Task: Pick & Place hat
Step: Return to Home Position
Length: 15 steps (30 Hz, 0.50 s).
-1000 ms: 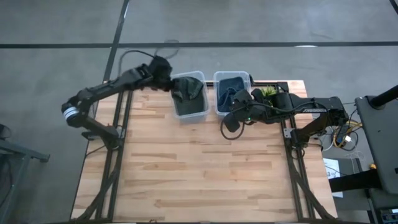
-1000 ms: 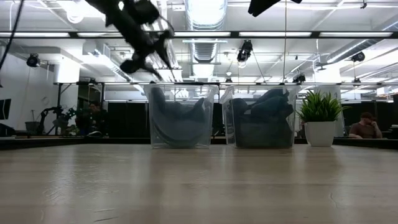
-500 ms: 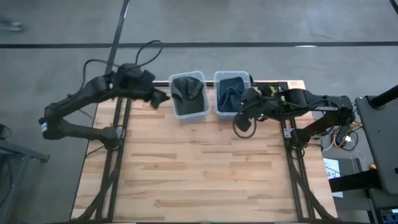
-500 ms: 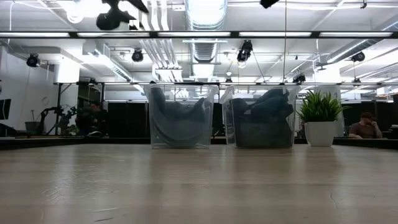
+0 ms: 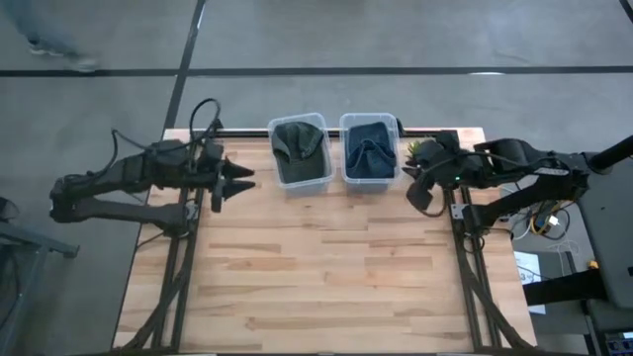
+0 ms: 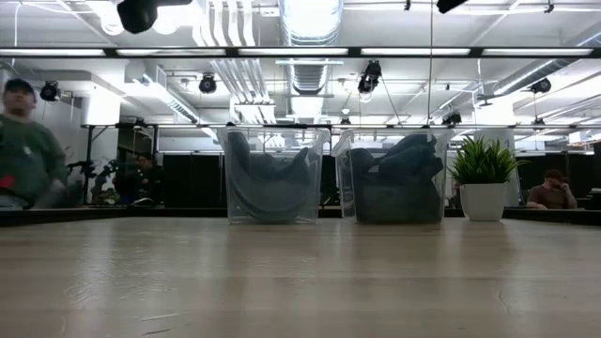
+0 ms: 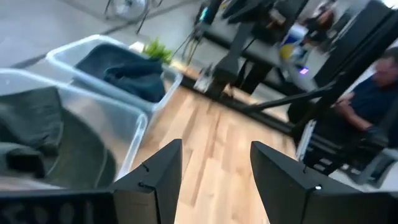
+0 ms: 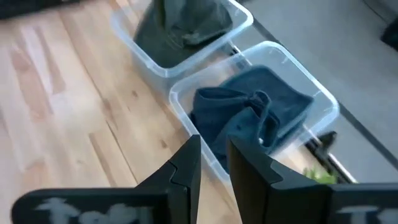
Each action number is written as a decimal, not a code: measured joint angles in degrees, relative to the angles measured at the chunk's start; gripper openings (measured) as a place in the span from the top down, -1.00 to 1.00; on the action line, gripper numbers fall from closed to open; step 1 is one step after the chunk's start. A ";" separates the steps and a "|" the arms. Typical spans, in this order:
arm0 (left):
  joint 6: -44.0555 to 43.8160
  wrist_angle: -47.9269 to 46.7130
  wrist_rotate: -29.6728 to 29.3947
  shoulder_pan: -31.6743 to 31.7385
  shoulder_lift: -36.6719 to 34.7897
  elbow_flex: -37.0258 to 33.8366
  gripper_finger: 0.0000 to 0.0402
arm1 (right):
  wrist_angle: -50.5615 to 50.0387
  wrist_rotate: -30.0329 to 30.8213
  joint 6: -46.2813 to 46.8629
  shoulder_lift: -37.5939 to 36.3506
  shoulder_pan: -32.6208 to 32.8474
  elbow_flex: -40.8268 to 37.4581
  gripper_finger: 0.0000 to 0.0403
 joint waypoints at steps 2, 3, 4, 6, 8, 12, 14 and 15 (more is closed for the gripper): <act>0.25 4.79 1.27 0.01 -3.72 -5.00 0.09 | 5.72 -0.20 -0.70 -3.67 0.18 -5.20 0.62; 0.58 7.30 1.95 0.01 -5.42 -7.45 0.09 | 9.00 -0.26 -1.16 -5.51 0.40 -8.09 0.61; 0.80 9.93 2.75 0.01 -7.05 -10.01 0.09 | 12.37 -0.51 -1.68 -7.39 0.55 -11.12 0.60; 0.68 14.46 3.72 -0.01 -9.91 -14.83 0.09 | 19.03 -2.52 -3.02 -10.89 0.84 -16.95 0.59; -0.36 18.42 4.07 -0.04 -12.46 -19.41 0.09 | 25.06 -5.24 -3.70 -14.09 0.86 -22.69 0.58; -2.64 25.66 4.02 -0.04 -16.33 -27.91 0.09 | 32.79 -7.81 -2.87 -19.64 0.86 -32.92 0.59; -3.30 29.96 4.04 -0.04 -17.90 -31.71 0.09 | 34.54 -7.88 -1.19 -22.17 0.86 -36.97 0.61; -3.36 31.97 3.99 -0.04 -18.71 -33.52 0.09 | 34.77 -7.88 -0.30 -23.59 0.86 -38.77 0.62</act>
